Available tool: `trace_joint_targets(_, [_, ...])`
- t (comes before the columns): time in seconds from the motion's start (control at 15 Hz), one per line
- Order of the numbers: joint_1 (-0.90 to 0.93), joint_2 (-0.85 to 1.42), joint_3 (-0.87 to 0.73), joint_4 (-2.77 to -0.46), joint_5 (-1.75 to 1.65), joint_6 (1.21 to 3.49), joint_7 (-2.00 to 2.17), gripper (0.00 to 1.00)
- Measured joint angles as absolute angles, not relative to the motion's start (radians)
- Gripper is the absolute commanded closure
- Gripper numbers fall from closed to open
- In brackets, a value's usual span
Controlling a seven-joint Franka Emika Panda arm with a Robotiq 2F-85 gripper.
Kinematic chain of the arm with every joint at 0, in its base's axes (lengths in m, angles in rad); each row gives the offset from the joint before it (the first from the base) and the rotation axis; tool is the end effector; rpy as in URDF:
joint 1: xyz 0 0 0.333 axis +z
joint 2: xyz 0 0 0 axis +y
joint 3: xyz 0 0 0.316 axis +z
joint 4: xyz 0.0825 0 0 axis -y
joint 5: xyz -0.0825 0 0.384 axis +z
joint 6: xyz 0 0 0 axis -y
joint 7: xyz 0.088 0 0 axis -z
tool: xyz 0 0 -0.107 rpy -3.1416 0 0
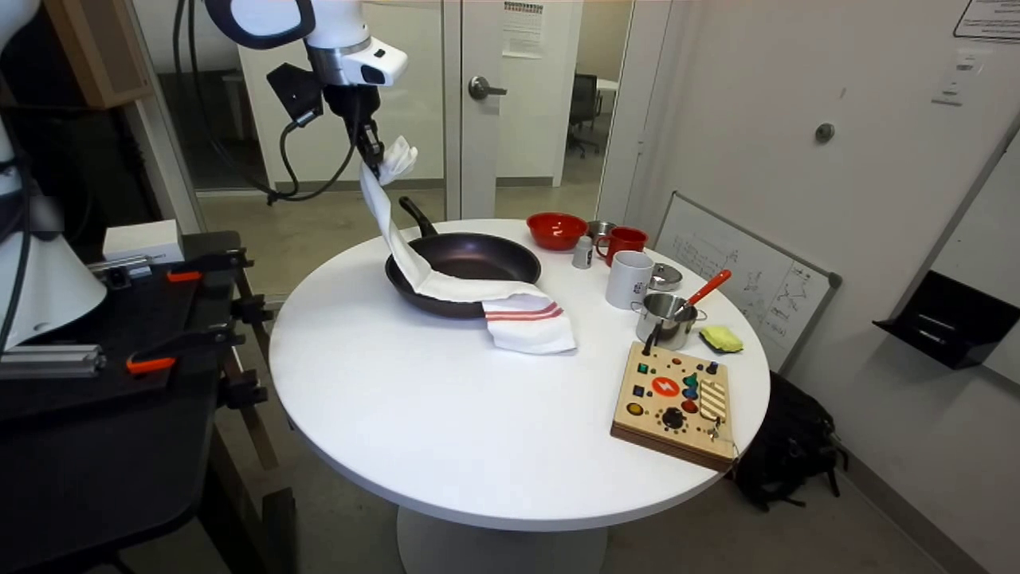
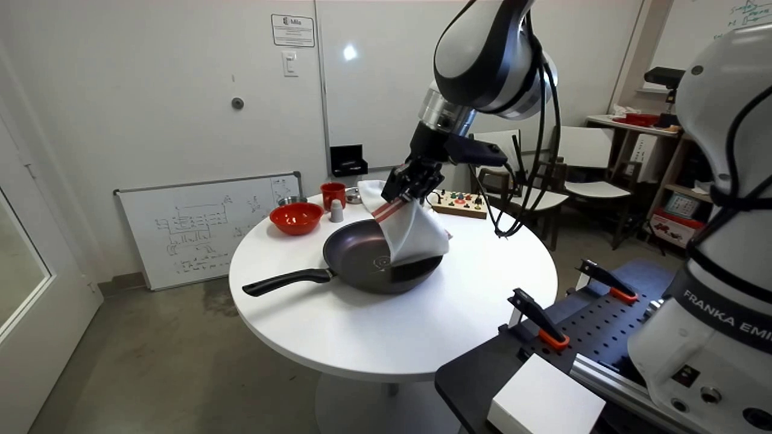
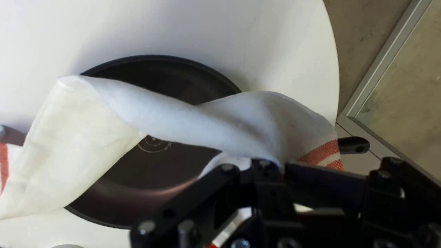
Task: Pick up the kitchen towel and wipe the pan
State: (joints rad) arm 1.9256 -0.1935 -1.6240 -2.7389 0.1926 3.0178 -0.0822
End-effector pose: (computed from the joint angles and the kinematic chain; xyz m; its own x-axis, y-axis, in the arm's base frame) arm 0.4010 0.1275 0.2434 0.9621 0.1336 0.2376 0.1917 -0.9512 -0.2416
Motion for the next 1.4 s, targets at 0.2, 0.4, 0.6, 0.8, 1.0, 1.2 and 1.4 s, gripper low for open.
trace_joint_targets(0.2, [2.128, -0.134, -1.759, -2.741, 0.182, 3.041, -0.079, 1.00])
trace_joint_targets(0.4, [2.266, -0.061, -1.870, -2.749, 0.155, 3.061, -0.047, 1.00])
trace_joint_targets(0.6, [2.300, -0.010, -1.919, -2.750, 0.117, 3.059, 0.031, 1.00])
trace_joint_targets(0.8, [2.096, 0.022, -1.718, -2.750, 0.118, 3.033, 0.078, 0.74])
trace_joint_targets(1.0, [1.918, 0.051, -1.520, -2.743, 0.120, 3.013, 0.123, 0.63])
trace_joint_targets(1.2, [1.893, 0.079, -1.453, -2.722, 0.126, 3.015, 0.160, 0.40])
trace_joint_targets(1.4, [1.840, 0.116, -1.356, -2.686, 0.140, 3.016, 0.188, 0.19])
